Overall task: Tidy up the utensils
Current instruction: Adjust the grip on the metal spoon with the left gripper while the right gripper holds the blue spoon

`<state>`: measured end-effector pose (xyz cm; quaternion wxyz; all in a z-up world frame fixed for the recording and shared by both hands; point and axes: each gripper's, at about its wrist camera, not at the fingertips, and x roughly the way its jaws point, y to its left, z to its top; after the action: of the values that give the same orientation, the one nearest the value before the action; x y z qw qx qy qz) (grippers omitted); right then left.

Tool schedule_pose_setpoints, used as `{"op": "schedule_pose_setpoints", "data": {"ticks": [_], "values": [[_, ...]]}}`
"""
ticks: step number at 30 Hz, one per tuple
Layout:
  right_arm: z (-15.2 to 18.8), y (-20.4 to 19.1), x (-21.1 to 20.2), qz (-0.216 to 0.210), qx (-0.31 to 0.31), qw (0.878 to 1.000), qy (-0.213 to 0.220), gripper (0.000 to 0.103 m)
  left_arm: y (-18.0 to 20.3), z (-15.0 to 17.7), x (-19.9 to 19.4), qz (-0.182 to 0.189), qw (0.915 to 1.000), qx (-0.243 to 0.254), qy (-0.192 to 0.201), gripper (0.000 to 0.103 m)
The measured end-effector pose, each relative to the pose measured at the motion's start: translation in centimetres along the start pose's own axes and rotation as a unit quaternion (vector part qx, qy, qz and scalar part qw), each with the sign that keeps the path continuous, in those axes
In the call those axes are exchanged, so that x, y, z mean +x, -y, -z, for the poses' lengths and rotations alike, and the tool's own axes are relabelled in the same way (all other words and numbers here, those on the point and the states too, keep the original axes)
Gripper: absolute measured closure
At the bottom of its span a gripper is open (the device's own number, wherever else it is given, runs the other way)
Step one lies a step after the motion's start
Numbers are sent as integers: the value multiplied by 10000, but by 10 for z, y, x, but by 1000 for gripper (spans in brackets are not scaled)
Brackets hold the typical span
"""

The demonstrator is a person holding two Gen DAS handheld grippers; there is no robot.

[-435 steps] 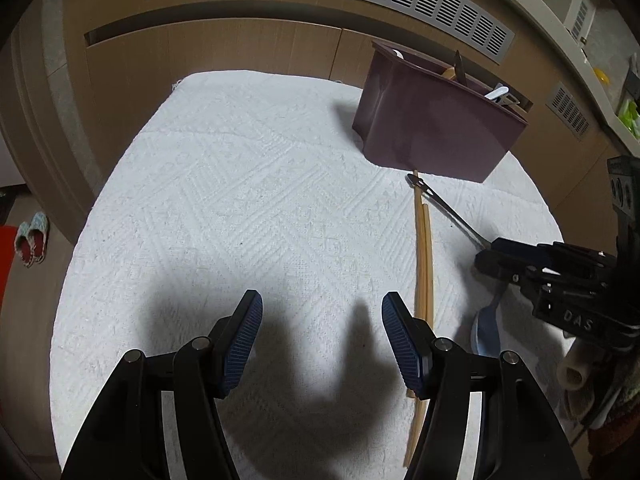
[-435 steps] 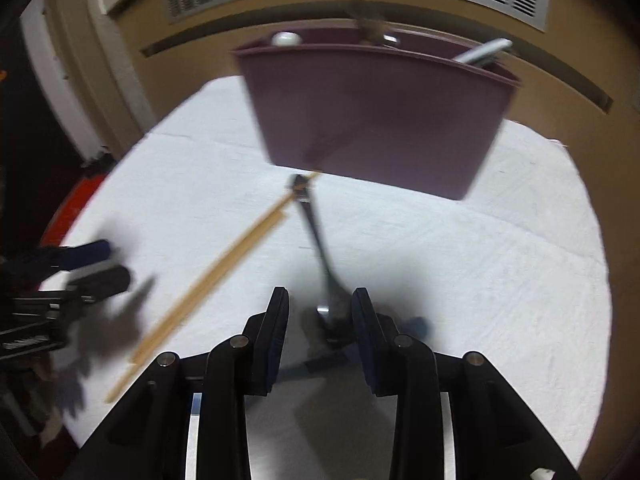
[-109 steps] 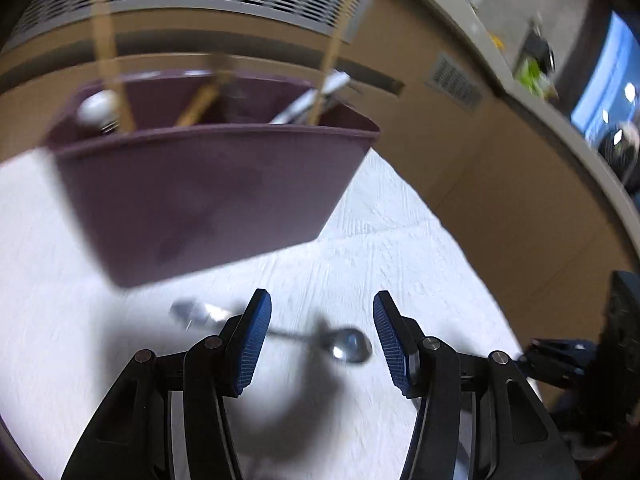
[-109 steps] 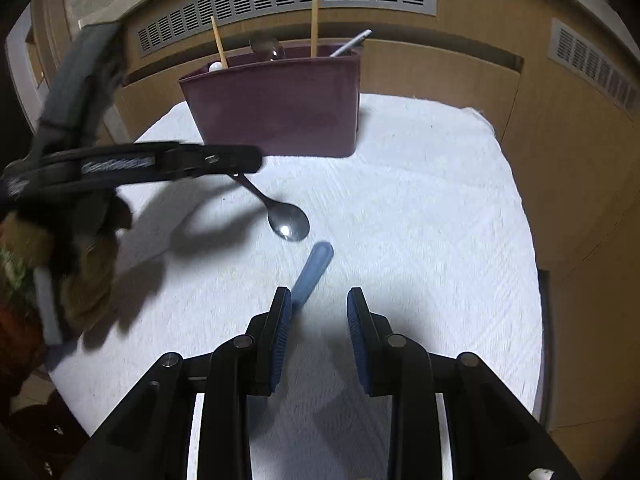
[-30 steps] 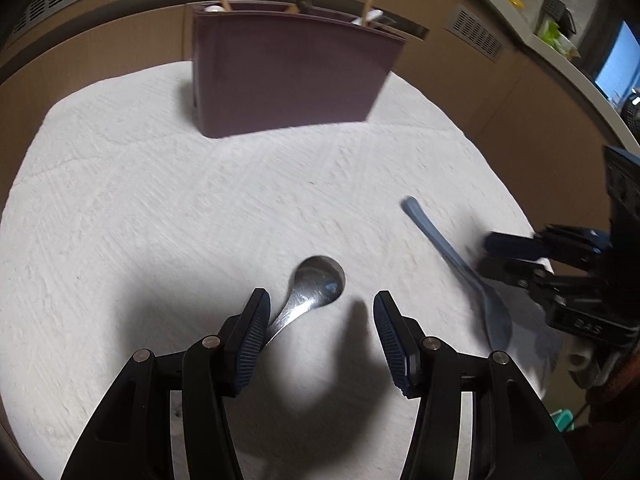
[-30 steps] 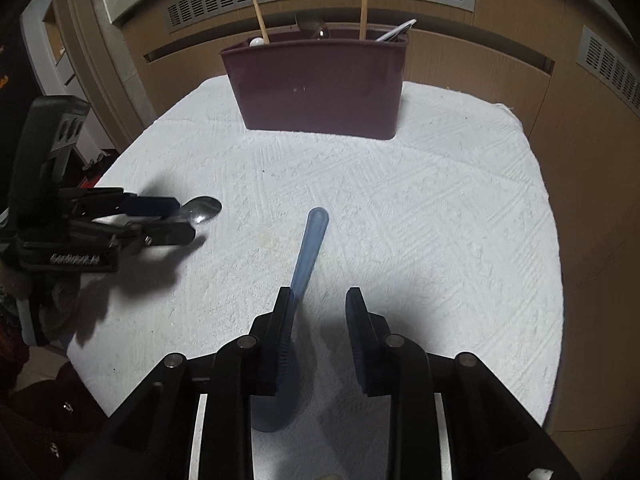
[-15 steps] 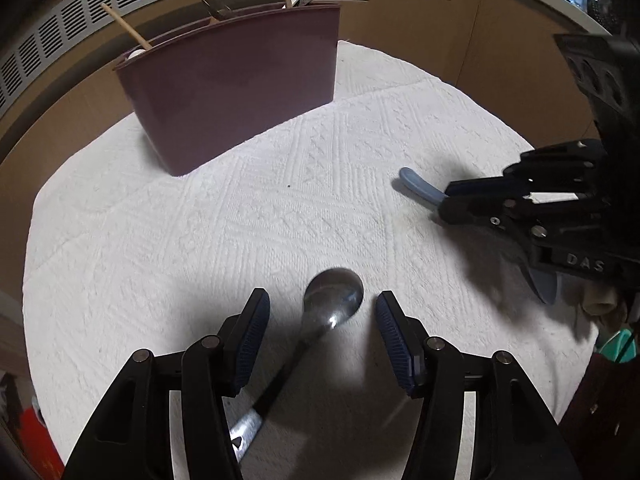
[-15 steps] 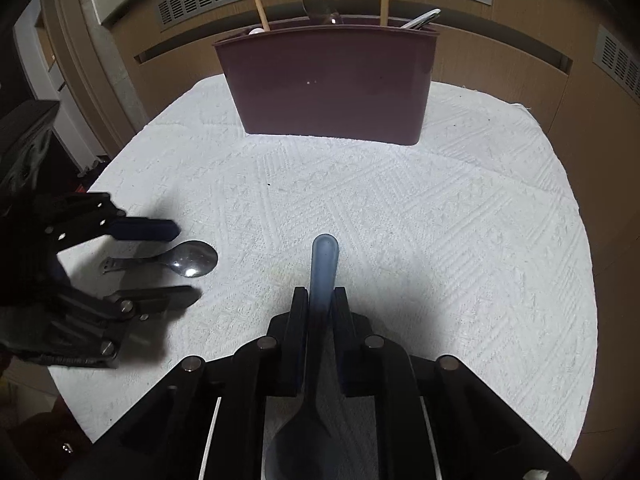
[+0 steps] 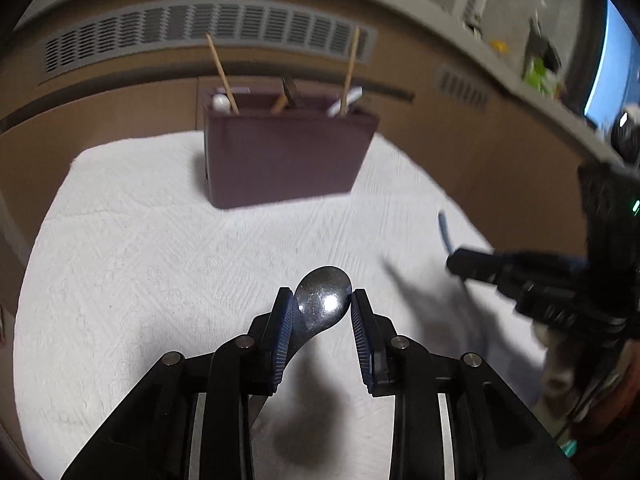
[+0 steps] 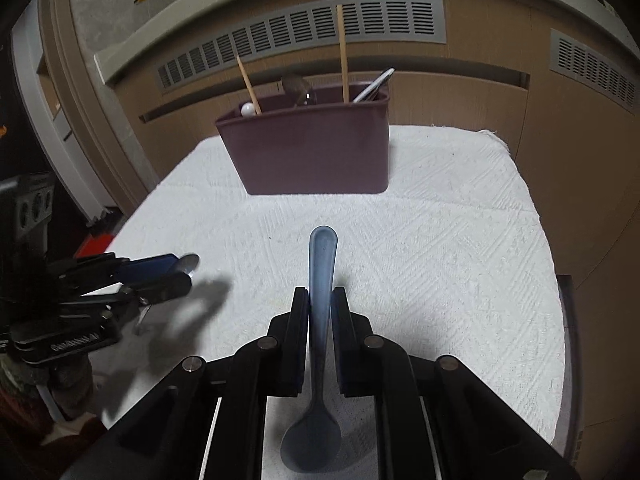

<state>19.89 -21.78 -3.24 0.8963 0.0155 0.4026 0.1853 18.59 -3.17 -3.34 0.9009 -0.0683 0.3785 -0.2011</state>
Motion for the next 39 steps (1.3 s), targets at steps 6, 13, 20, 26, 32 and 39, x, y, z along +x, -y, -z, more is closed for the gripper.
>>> {"op": "schedule_pose_setpoints", "data": {"ticks": [6, 13, 20, 26, 32, 39], "values": [[-5, -8, -11, -49, -25, 9998, 196, 92, 5, -13, -22, 48, 9990, -164, 402, 92], [-12, -19, -22, 32, -216, 9991, 375, 92, 3, -14, -27, -17, 9982, -238, 547, 94], [-9, -2, -19, 189, -87, 9993, 320, 92, 0, -15, 19, 379, 9989, 87, -245, 69], [-6, 13, -21, 286, -8, 9992, 272, 91, 40, -8, 78, 233, 9841, 1447, -1005, 64], [-2, 20, -22, 296, 62, 9993, 227, 91, 53, -17, 116, -108, 9727, 1876, -1358, 65], [-5, 24, -20, 505, -76, 9986, 133, 91, 52, -11, 117, -181, 9757, 1719, -1347, 66]]}}
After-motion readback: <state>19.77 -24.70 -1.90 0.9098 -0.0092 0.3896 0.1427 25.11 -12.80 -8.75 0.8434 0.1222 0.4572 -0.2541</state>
